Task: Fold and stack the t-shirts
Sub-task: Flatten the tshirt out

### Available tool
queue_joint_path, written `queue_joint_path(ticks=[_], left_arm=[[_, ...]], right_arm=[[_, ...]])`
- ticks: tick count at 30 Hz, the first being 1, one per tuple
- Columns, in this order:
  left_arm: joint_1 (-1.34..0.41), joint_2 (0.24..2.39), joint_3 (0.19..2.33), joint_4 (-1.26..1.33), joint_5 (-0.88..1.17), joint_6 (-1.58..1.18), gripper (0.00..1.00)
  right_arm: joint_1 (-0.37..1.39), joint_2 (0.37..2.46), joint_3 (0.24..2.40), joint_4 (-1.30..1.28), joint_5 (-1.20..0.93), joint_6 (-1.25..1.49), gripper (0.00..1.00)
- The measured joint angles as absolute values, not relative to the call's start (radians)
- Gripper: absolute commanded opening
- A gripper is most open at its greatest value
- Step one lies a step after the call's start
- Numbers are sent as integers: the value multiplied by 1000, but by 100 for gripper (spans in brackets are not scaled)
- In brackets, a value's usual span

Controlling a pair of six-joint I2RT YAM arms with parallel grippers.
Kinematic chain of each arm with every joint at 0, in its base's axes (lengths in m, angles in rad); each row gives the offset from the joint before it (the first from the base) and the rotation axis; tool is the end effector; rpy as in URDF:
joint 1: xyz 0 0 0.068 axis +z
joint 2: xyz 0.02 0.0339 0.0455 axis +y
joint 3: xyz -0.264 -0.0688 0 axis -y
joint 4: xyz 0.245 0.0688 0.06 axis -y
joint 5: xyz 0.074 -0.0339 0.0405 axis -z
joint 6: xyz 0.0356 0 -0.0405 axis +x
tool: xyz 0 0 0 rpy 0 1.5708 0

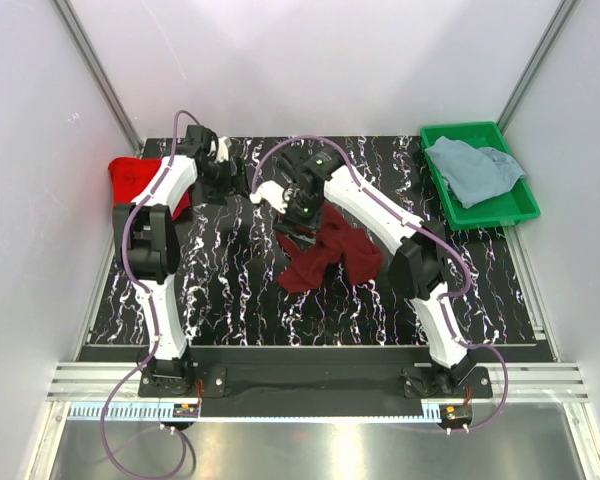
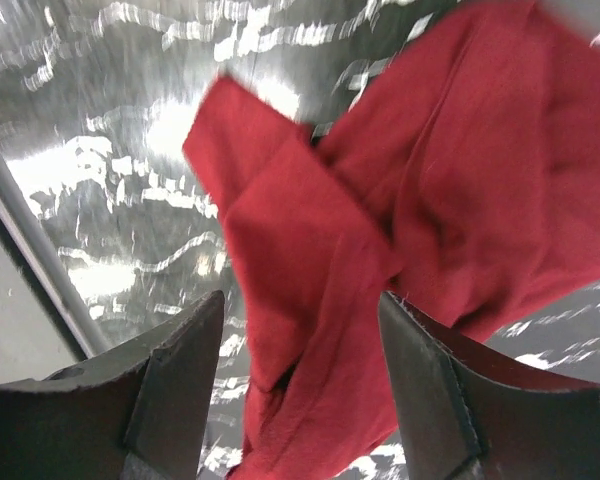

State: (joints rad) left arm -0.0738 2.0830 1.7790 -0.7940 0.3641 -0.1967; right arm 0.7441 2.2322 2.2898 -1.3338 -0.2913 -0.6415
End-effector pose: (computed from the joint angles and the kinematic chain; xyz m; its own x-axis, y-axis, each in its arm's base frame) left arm 0.4478 -0.0458 0.2320 -0.9158 -0.1154 -0.3846 0.0527 0.9150 -0.3999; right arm 0.3276 0.3155 0.2924 -0.1391 -0.9072 -0.3971 -0.9902 0.1315 0.0464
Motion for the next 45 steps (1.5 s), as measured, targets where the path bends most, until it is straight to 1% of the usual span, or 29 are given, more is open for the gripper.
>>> queue_joint_path(ticks=[2, 4, 6, 9, 10, 11, 12, 20, 24, 27, 34, 37, 39, 45], left_arm=[[-72, 2083, 1772, -794, 365, -199, 88], [-72, 2083, 1771, -795, 365, -201, 88], [-71, 2083, 1771, -794, 366, -203, 88], [-71, 2082, 1768, -792, 366, -204, 88], [-71, 2081, 1765, -791, 366, -204, 88], [-71, 2080, 1761, -791, 366, -204, 88], [-71, 2078, 1758, -792, 366, -204, 88], [-71, 2057, 1755, -793, 365, -202, 88], [-71, 2030, 1729, -792, 368, -191, 87], [-72, 2005, 1703, -795, 373, -187, 87], [-83, 1956, 1694, -791, 404, -169, 89], [-85, 1929, 1694, -790, 410, -169, 90], [-87, 1908, 1694, -788, 413, -169, 90], [-87, 1876, 1694, -772, 418, -169, 90]], right_arm=[[748, 2213, 2226, -1338, -262, -634, 70], [754, 2206, 2207, -1340, -244, -629, 69], [759, 2200, 2193, -1340, -225, -624, 66], [765, 2190, 2186, -1340, -196, -615, 40], [766, 2187, 2186, -1340, -187, -611, 18], [767, 2184, 2186, -1340, -174, -614, 7], [767, 2181, 2186, -1340, -166, -608, 0], [767, 2173, 2191, -1340, -80, -585, 0], [766, 2170, 2269, -1330, 26, -575, 0], [765, 2163, 2365, -1244, 124, -590, 0], [743, 2141, 2473, -989, 277, -630, 0], [725, 2178, 2596, -947, 275, -557, 0], [714, 2183, 2642, -922, 273, -512, 0], [670, 2168, 2675, -803, 303, -484, 0]])
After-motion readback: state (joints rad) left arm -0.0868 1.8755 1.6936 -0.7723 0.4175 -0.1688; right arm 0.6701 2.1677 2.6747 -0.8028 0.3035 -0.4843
